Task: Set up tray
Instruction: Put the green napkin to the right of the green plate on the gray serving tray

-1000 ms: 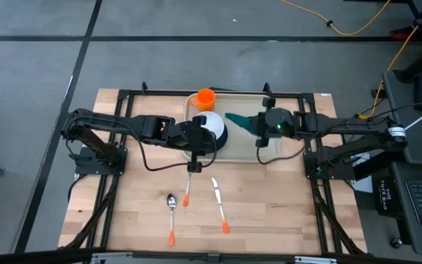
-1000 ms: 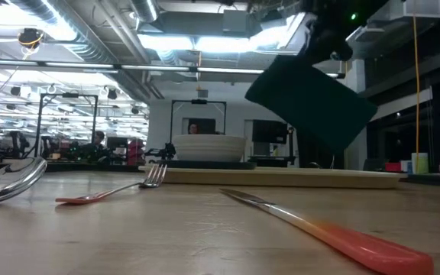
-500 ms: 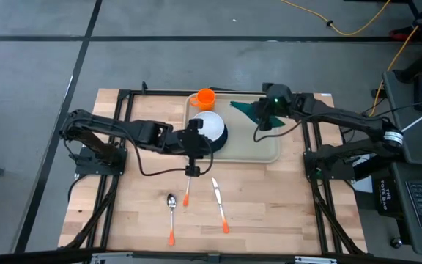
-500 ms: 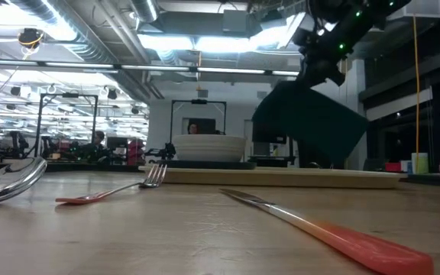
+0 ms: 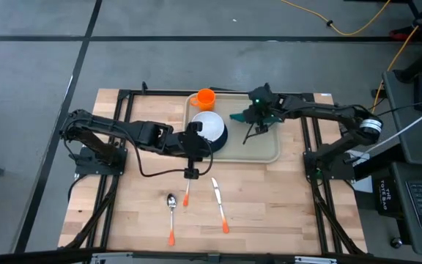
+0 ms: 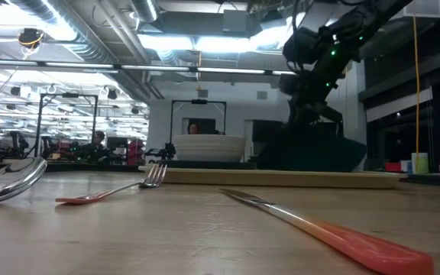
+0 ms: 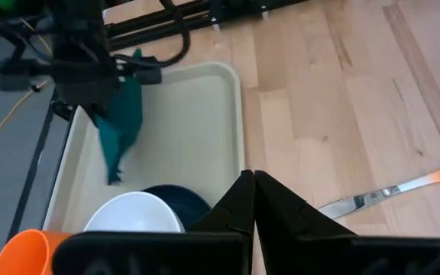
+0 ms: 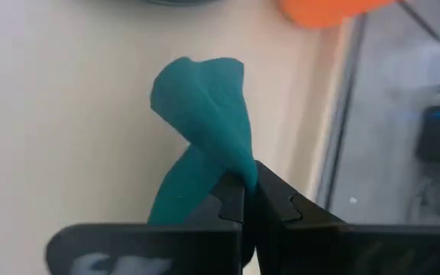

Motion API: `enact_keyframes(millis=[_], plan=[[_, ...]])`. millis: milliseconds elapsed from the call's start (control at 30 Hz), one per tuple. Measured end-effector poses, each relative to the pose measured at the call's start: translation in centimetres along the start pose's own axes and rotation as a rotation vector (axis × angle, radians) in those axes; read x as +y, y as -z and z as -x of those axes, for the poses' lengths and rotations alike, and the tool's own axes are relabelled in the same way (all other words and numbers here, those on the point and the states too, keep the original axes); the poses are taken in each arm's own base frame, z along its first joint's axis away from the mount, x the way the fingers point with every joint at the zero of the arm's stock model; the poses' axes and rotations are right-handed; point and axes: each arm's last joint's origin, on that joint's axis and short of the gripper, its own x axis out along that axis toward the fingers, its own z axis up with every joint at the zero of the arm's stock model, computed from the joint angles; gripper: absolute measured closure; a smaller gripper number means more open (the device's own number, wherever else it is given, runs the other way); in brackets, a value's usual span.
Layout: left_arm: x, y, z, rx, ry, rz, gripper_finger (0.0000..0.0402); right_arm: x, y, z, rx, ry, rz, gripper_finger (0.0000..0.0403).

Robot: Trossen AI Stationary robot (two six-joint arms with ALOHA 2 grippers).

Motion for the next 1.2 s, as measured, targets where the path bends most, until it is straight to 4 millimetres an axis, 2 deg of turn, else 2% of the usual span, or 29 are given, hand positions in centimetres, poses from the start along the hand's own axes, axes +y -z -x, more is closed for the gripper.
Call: enact_keyframes(millis=[367, 500, 867, 1200], plan=[[0.0, 0.0, 0.0, 0.000, -0.003, -0.001, 0.0400, 2.2, 0.0, -2.1, 0.049, -0.203, -0.081, 0.0395], [0.0, 0.0, 0.0, -0.001, -0.003, -0.001, 0.0397, 3.0, -0.5, -2.2, 0.035, -0.243, -0.076, 0.0395], [0.0, 0.0, 0.0, -0.001, -0.001, 0.015, 0.0399, 5.6, -1.2, -2.3, 0.033, -0.356, -0.199, 0.0395], [0.0, 0.0, 0.0, -0.001, -0.001, 0.017, 0.0400, 6.6, -2.2, -2.0, 0.012, -0.394, -0.247, 0.0395]])
